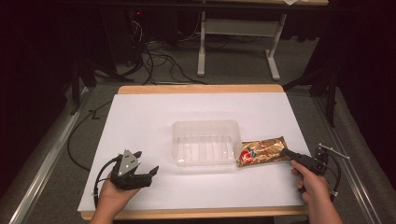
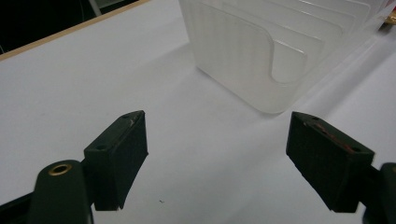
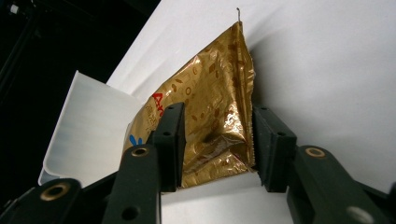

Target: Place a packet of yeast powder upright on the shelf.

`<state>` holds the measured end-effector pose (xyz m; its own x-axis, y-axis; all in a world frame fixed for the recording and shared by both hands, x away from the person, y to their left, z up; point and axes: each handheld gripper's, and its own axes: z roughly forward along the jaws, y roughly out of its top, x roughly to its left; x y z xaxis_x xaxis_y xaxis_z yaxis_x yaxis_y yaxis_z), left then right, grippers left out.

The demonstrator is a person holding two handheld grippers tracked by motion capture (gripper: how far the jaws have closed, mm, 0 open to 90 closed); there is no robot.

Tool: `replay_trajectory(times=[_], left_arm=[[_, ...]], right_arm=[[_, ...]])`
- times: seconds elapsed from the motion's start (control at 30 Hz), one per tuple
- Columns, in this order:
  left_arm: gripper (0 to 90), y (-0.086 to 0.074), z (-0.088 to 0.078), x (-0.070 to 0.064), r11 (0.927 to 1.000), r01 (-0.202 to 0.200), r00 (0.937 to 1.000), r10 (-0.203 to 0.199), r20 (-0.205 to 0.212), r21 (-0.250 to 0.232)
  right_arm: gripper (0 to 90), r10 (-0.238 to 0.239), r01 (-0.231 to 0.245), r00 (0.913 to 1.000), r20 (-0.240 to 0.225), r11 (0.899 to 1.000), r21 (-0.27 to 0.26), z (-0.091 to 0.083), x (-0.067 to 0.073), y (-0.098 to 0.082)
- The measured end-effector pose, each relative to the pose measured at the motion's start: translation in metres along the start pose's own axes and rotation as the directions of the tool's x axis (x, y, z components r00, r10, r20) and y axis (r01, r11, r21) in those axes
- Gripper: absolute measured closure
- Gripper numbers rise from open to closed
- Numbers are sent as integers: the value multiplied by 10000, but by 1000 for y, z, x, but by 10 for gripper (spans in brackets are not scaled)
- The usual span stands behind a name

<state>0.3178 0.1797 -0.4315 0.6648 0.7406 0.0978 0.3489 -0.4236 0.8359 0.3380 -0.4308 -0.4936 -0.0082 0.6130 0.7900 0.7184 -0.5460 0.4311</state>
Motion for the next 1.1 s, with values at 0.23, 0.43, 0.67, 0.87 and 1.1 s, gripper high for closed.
replay_trajectory(times=[0.23, 0.43, 0.67, 0.87, 1.1], left_arm=[[212, 0, -1, 0, 10000, 6, 10000, -6, -6, -5], [212, 0, -1, 0, 10000, -3, 10000, 3, -14, -38], [211, 0, -3, 1, 9999, 33, 10000, -33, -42, -137], [212, 1, -4, 1, 9998, 10, 10000, -11, -55, -198], [212, 1, -4, 0, 9999, -26, 10000, 26, -32, -171]], right_arm=[[817, -535, 534, 9986, -7, 9978, -387, -4, 2, 0], [890, -1412, 1413, 9900, 63, 9877, -663, -7, 15, 0], [900, -2642, 2653, 9641, 261, 9551, -1321, -15, 36, -3], [900, -3655, 3671, 9298, 427, 9130, -1782, -20, 58, -8], [900, -4299, 4245, 9025, 253, 8780, -2213, -25, 76, -14]])
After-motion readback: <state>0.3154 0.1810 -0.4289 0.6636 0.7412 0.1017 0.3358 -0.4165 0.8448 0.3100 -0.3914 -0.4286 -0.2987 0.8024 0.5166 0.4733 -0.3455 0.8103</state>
